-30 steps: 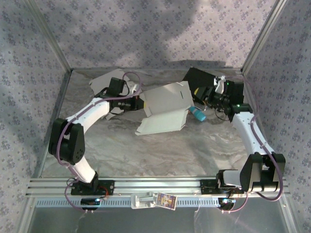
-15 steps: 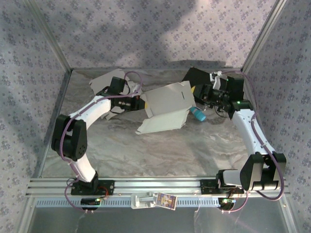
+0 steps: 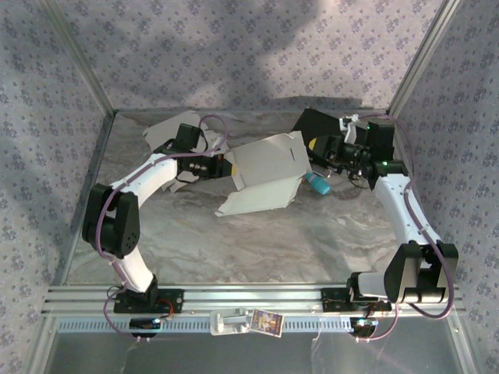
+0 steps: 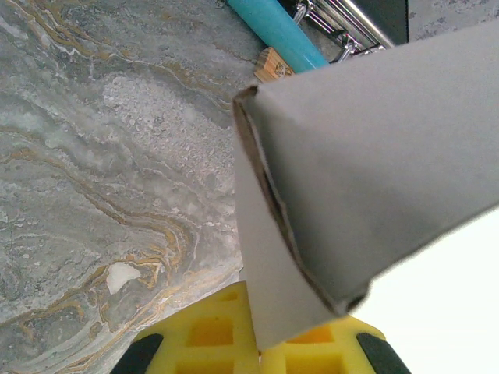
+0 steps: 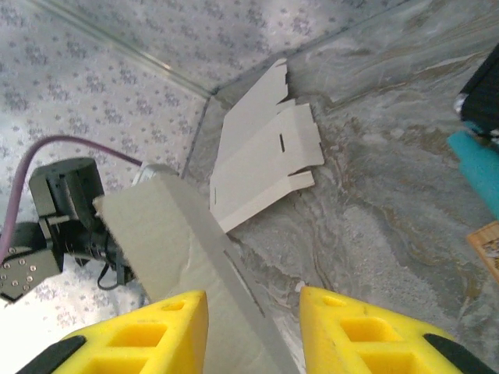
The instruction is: Fold the paper box
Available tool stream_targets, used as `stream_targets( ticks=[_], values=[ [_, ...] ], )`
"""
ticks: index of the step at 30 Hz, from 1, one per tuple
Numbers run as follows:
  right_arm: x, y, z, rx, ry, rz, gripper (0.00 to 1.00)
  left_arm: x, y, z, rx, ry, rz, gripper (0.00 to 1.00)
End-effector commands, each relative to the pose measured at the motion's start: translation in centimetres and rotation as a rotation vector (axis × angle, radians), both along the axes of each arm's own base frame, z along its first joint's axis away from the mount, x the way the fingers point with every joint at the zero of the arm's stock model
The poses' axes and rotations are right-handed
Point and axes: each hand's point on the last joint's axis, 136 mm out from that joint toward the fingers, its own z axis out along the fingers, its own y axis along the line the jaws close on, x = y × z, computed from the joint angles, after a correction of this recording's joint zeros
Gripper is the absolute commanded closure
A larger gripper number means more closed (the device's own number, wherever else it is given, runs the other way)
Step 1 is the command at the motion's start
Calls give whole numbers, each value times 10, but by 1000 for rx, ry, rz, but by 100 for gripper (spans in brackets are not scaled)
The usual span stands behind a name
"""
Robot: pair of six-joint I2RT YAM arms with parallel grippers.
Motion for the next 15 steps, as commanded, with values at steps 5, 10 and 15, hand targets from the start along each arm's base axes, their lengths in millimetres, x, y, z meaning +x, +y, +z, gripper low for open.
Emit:
stream_targets(
  ticks=[5,10,15],
  values=[
    [-2,16,-6,-9,-3,78,61,-3,-2,14,-28,-17,-32,100],
    [-1,26,-12,-55,7,110,61,-4,-1,15,-29,-25,-33,100],
    [2,33,-22,-95,12,128,60,-5,-1,17,-28,-31,-40,100]
  ],
)
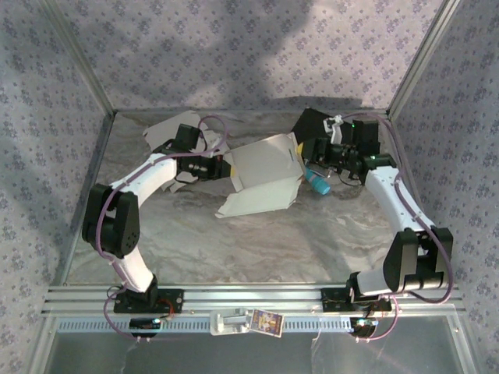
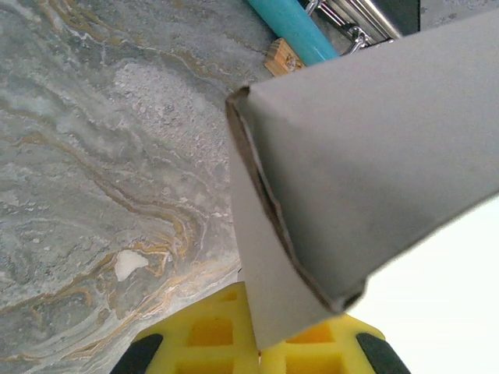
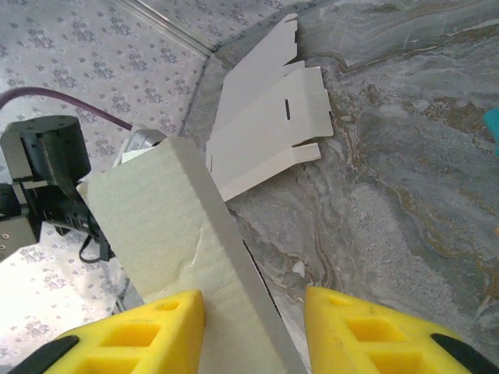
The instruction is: Fold the paper box
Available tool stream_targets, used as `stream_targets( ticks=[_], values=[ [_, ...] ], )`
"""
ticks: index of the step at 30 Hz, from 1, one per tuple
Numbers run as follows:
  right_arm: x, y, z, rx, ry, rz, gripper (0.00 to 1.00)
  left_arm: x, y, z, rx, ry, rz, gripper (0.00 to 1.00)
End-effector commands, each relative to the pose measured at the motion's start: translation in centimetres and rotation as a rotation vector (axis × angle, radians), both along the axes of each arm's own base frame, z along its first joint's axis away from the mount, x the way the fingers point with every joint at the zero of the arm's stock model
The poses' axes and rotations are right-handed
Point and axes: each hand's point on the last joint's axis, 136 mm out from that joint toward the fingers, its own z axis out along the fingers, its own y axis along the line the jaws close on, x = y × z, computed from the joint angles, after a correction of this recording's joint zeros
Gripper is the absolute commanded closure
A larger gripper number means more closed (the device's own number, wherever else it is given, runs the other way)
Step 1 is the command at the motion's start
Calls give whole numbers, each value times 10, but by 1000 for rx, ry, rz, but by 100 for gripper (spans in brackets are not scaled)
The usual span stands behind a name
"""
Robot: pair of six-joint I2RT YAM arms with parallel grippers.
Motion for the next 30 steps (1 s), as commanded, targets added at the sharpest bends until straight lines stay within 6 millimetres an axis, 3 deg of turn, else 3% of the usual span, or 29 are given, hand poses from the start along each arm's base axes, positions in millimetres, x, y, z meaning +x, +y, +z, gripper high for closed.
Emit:
stream_targets(
  ticks=[1,8,15,30],
  values=[
    [0,8,-5,-42,-3,39,59,-3,-6,22,-46,-55,-47,100],
    [3,25,-4,-100,-25,79,59,-6,-5,23,-40,-60,-53,100],
    [8,28,-10,-186,-39,57,59,-8,-3,24,-33,-67,-57,100],
    [5,31,-44,-650,-110,11,60,-15,-2,20,23,-78,-68,100]
  ],
)
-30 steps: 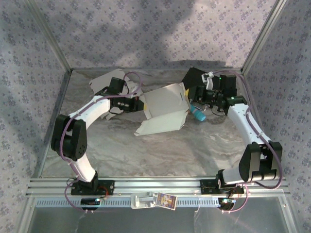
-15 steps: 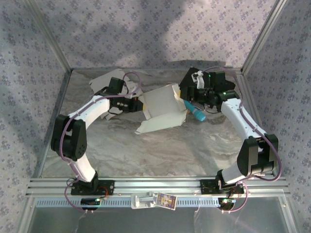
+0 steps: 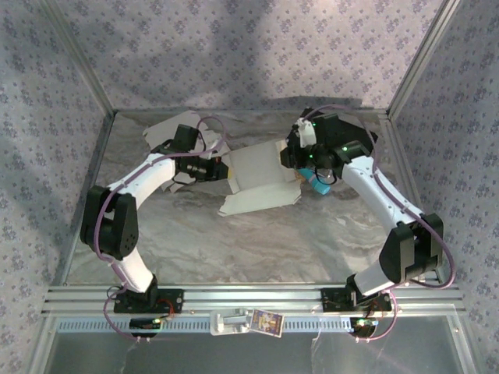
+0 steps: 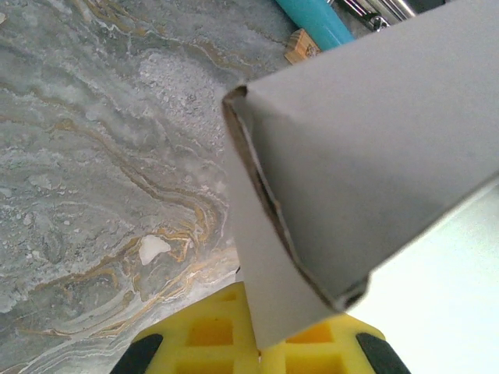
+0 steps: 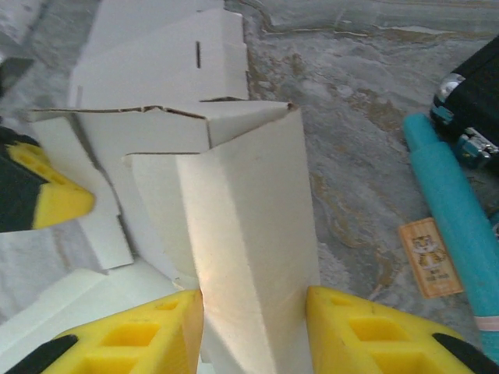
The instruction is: Fold the paper box
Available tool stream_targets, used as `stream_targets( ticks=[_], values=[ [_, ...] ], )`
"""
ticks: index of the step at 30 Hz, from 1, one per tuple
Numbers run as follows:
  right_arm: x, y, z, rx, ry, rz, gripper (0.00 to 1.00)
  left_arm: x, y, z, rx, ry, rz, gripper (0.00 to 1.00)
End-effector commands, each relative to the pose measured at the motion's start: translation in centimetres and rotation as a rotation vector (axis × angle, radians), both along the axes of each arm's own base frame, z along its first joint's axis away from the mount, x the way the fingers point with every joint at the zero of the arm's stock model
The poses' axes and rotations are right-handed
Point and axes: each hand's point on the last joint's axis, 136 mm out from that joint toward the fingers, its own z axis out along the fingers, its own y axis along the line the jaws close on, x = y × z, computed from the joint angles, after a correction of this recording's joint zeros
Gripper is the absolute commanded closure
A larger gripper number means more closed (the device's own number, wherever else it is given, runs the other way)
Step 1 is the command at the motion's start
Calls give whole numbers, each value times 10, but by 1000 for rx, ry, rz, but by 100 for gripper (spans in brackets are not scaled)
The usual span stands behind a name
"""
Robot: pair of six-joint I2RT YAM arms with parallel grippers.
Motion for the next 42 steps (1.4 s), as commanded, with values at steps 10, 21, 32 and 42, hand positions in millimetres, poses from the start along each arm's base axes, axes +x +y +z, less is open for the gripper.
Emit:
stream_targets(
  ticks=[10,21,32,42],
  values=[
    [-1,-8,-39,-319,34,-114,89,-20,-14,19,-2,-62,-85,100],
    [-17,-7,-69,-476,57,-206,100,-43,-18,-5,118,-39,-66,100],
    [-47,1,-129,-486,209,-228,100,-78,1,-52,320,0,52,100],
    [-57,0,-161,-420,259,-197,92,-89,14,-71,395,-18,75,100]
  ],
)
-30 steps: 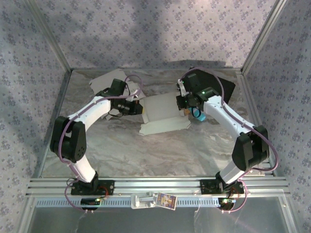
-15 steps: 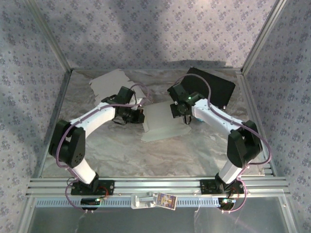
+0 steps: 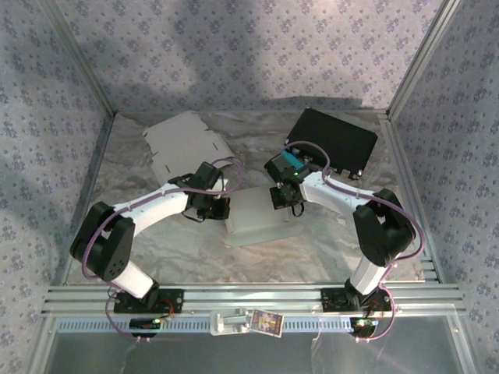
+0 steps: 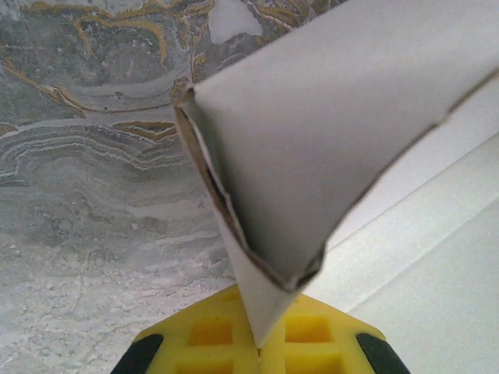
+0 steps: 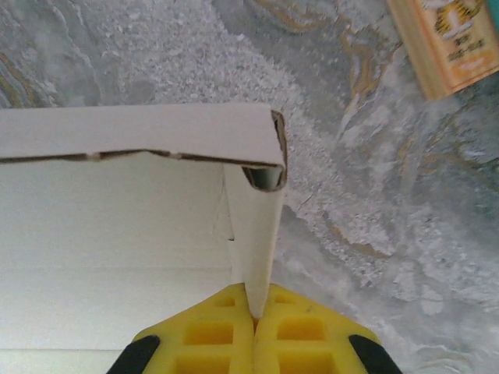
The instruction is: Fold the paper box
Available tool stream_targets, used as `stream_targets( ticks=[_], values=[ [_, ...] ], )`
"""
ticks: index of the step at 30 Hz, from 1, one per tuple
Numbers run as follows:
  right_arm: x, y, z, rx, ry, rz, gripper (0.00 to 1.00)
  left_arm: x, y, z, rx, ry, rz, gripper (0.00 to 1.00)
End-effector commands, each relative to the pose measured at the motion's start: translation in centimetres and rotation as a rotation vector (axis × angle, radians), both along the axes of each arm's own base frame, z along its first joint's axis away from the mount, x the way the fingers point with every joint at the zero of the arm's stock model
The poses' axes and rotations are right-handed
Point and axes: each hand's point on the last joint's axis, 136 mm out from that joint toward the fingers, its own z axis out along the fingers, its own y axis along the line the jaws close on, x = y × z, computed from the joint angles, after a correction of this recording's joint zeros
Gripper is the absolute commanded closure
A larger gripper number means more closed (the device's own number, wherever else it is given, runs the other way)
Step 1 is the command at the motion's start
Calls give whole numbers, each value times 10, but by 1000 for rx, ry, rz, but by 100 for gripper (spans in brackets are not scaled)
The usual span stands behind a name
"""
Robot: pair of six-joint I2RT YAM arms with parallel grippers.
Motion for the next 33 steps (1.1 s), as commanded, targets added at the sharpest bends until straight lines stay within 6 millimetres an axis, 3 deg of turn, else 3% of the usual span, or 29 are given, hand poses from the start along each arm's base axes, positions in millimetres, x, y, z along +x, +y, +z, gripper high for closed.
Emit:
stream_targets(
  ticks=[1,15,22,27,28,33],
  values=[
    [-1,-3,-7,24,9,-8,91,7,1,11,11,-77,1,100],
    [-9,-12,-17,24,40,-19,79,7,4,15,43,-99,0,100],
    [2,-19,-8,-56,3,-43,90,9,3,18,49,-107,-3,100],
    [-3,-39,-8,-268,-8,-106,100,10,1,18,55,-105,2,100],
    [3,-39,2,-290,-31,-130,100,10,0,18,54,-105,5,100],
    [-9,-60,15,-571,-56,-276,100,11,-1,18,43,-101,26,100]
  ],
)
